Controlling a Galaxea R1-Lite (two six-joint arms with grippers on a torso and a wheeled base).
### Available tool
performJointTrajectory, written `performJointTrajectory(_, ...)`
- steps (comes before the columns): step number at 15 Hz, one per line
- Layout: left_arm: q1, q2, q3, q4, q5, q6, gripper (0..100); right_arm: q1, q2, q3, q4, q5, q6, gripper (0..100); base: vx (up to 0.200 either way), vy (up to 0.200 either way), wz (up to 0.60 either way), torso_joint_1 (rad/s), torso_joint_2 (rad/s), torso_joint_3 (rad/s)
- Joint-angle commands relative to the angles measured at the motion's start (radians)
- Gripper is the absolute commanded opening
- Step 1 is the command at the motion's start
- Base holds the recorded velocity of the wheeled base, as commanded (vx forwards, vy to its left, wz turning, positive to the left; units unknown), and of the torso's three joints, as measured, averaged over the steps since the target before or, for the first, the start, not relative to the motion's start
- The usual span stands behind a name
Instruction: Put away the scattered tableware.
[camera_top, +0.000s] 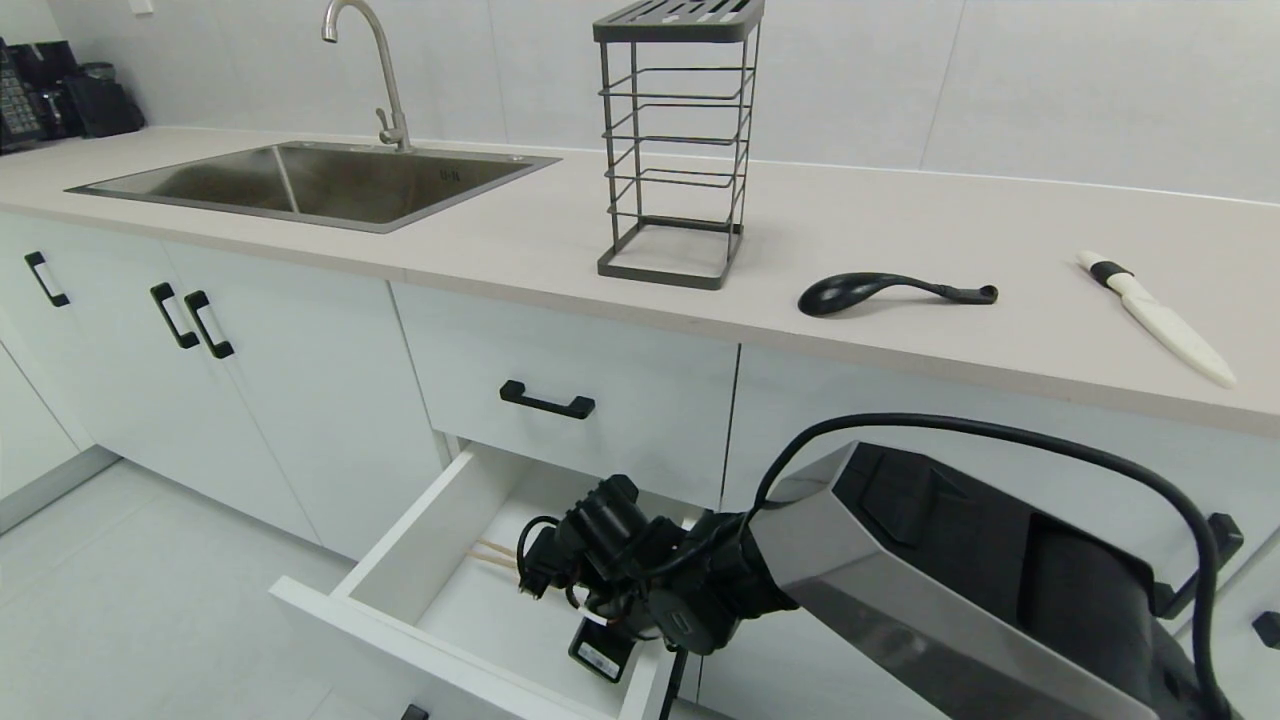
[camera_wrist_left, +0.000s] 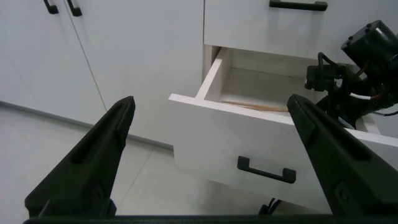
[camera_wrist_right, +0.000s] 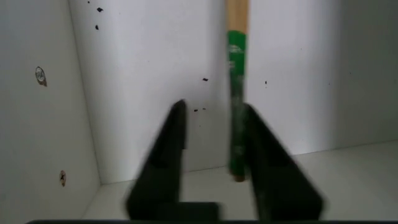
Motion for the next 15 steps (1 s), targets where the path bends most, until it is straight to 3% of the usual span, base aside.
performJointTrajectory(1, 0.000, 0.001, 0.000, 0.000, 0.000, 0.000, 100, 0.001, -0.006, -0.004, -0.001, -0.001, -0.001, 100, 0.000, 0.000, 0.00, 0.000, 0.00, 0.000)
performJointTrajectory(12, 0.000, 0.001, 0.000, 0.000, 0.000, 0.000, 100, 0.083, -0.402, 0.005, -0.002, -0.024, 0.015, 100, 0.000, 0.000, 0.00, 0.000, 0.00, 0.000)
performJointTrajectory(15, 0.000, 0.001, 0.000, 0.000, 0.000, 0.000, 100, 0.110, -0.500, 0.071, -0.008, -0.020, 0.058, 100, 0.000, 0.000, 0.00, 0.000, 0.00, 0.000)
